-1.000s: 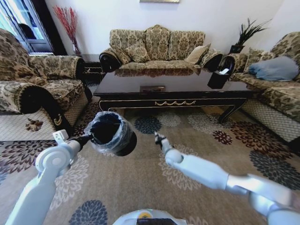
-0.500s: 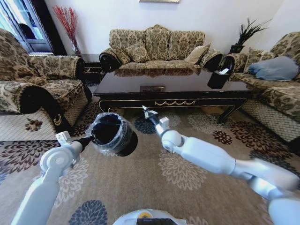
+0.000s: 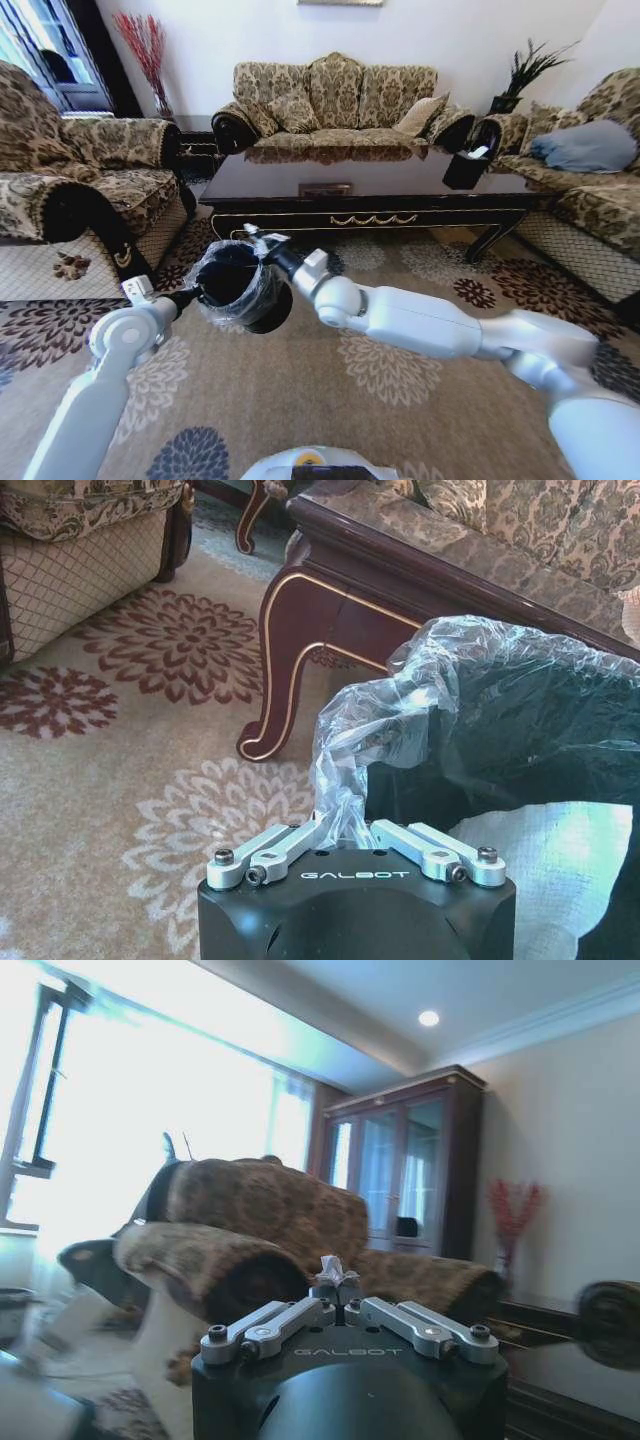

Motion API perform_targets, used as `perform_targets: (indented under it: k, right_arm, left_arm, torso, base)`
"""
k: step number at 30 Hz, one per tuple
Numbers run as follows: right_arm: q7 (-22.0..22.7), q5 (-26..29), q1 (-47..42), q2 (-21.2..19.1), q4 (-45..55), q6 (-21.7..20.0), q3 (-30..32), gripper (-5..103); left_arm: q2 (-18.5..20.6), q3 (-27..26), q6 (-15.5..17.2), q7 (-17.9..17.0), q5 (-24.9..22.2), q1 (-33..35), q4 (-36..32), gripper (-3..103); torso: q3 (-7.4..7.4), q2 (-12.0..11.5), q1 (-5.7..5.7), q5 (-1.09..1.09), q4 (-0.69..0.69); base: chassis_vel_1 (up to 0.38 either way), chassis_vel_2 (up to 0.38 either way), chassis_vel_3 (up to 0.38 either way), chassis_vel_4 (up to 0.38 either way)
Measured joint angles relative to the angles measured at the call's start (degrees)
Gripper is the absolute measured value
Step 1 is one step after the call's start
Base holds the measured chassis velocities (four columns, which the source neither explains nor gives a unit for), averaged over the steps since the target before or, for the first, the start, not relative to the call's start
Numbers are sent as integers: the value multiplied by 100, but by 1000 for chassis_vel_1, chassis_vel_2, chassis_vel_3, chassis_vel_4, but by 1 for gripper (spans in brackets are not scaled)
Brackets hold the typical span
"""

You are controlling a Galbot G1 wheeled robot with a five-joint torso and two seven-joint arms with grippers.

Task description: Move to the front of the table and pick up the trash from the floor, then place it into the trash bin.

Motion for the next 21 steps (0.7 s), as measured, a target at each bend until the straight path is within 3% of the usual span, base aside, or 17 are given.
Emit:
perform_targets:
  k: [2,9,11,13,17,19,21]
  right_arm:
    - [65,67,116,449,-4,-43,-224,0]
    - [73,-50,91,709,-283,-51,-551,-3]
    - [56,-87,53,693,-376,-49,-583,7]
    - [38,-106,41,679,-422,-46,-586,7]
    - [15,-120,19,590,-535,-39,-572,28]
    - [14,-120,14,559,-538,-38,-559,28]
    - [7,-122,3,473,-536,-37,-525,38]
  left_arm:
    - [-22,-39,0,4,4,16,-1,2]
    - [-26,-90,0,5,6,27,-30,2]
    - [-21,-119,0,11,2,42,-45,2]
    - [-19,-129,0,13,0,49,-55,2]
    - [-13,-140,0,15,-4,55,-83,2]
    - [-14,-140,0,15,-4,55,-85,2]
    - [-20,-137,0,18,-5,55,-87,2]
  torso:
    - [0,0,0,-1,6]
    - [0,0,0,0,-1]
    - [0,0,0,1,-2]
    - [0,0,0,1,0]
    - [0,0,0,1,2]
    - [0,0,0,1,2]
    - [0,0,0,2,1]
  base:
    - [0,0,0,0]
    - [0,0,0,0]
    - [0,0,0,0]
    - [0,0,0,0]
    - [0,0,0,0]
    - [0,0,0,0]
    - [0,0,0,0]
